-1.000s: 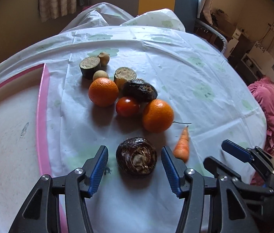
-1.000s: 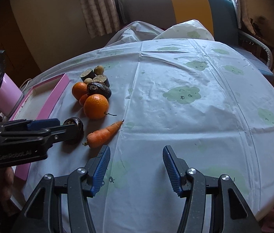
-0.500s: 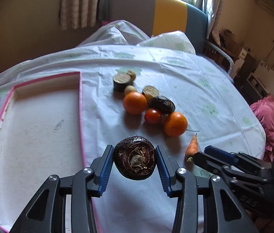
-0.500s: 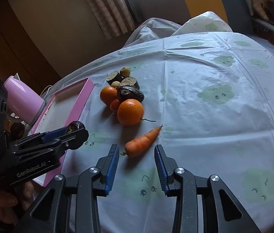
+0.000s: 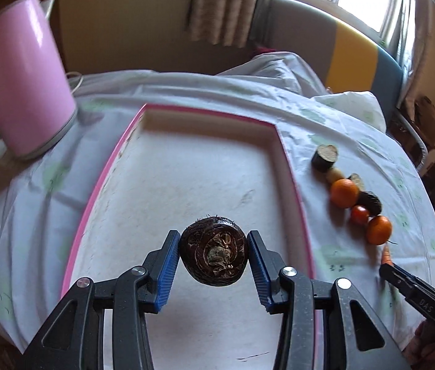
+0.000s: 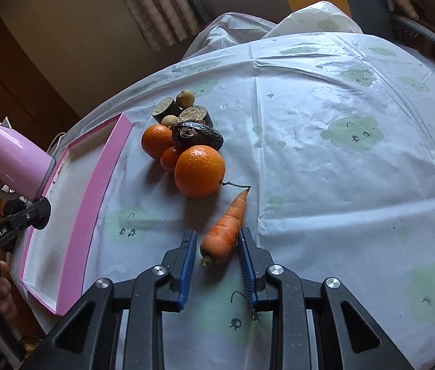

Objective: Organize fruits
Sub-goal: 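Place the dark fruit in the tray with the left tool while the right tool grasps the carrot, then carry the carrot into the tray with the right tool and release it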

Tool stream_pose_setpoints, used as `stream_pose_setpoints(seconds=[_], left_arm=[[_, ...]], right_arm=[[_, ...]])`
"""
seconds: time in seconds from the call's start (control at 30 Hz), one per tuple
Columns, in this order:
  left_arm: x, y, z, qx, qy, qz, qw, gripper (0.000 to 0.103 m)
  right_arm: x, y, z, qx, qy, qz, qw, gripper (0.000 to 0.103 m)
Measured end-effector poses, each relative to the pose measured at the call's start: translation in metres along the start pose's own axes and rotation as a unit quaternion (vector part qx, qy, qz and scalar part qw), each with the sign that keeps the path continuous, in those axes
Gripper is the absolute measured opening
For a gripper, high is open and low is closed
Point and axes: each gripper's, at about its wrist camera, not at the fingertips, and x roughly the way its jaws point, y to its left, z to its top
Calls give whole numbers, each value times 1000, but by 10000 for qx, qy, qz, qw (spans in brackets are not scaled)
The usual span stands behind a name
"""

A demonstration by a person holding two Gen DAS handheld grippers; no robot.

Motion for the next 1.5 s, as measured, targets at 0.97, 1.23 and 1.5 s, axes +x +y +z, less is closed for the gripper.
stream_pose_setpoints(seconds=[0.97, 1.23, 1.5], left_arm=[[-55, 19, -28, -95, -516, 132, 9985, 67], [-59, 29, -29, -231, -526, 105, 9983, 67], [-58, 43, -31, -449, -496, 126, 9977, 67]], right_arm=[[-18, 88, -24, -1574, 139, 144, 9873, 21], [-15, 150, -23, -2179, 180, 680, 9734, 21], [-12, 176, -15, -2532, 60, 549, 9658, 21]])
